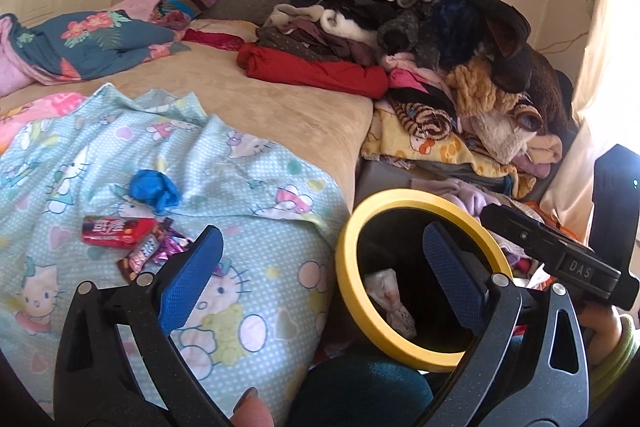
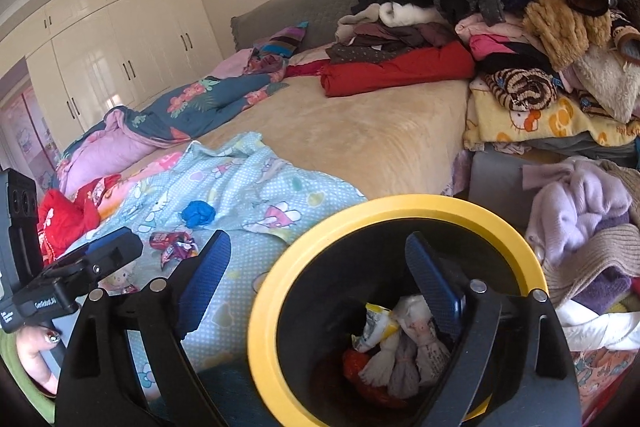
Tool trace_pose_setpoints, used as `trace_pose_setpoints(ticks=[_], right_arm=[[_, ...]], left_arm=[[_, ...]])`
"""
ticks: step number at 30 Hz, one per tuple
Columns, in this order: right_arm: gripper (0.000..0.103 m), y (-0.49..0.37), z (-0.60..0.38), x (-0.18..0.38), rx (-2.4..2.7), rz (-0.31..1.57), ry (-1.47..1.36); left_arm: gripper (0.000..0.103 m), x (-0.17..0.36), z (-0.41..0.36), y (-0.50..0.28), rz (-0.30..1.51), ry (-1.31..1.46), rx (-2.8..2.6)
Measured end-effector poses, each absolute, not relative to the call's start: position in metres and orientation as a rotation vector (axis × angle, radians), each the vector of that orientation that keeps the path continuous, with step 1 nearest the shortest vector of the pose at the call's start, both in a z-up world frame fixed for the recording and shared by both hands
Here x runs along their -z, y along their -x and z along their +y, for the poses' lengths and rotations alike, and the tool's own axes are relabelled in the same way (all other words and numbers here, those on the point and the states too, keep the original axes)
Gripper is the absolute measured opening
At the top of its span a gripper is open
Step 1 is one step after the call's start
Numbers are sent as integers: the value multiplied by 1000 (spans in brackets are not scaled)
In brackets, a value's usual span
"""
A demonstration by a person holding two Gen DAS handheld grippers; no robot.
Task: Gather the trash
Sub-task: 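Move both open tools back toward the candy wrappers on the bedsheet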
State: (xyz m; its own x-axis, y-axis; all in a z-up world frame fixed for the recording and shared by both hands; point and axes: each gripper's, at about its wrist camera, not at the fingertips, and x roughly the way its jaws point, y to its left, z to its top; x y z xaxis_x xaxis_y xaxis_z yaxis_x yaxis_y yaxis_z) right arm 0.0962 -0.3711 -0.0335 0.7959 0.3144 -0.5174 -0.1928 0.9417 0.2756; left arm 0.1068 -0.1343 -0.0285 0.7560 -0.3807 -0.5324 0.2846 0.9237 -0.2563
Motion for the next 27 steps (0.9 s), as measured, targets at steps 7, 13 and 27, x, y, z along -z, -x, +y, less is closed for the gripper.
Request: trace_pose_setpoints(ticks=[7, 13, 27], right_arm=[[88, -91, -352, 26, -310, 557, -205], [90, -86, -335, 18, -339, 527, -184], [90, -79, -302, 13, -393, 517, -146]], left_arm=[[92, 22, -111, -107, 594, 187, 311], [92, 18, -95, -106, 585, 203, 290], [92, 20, -60, -104, 585, 234, 236]])
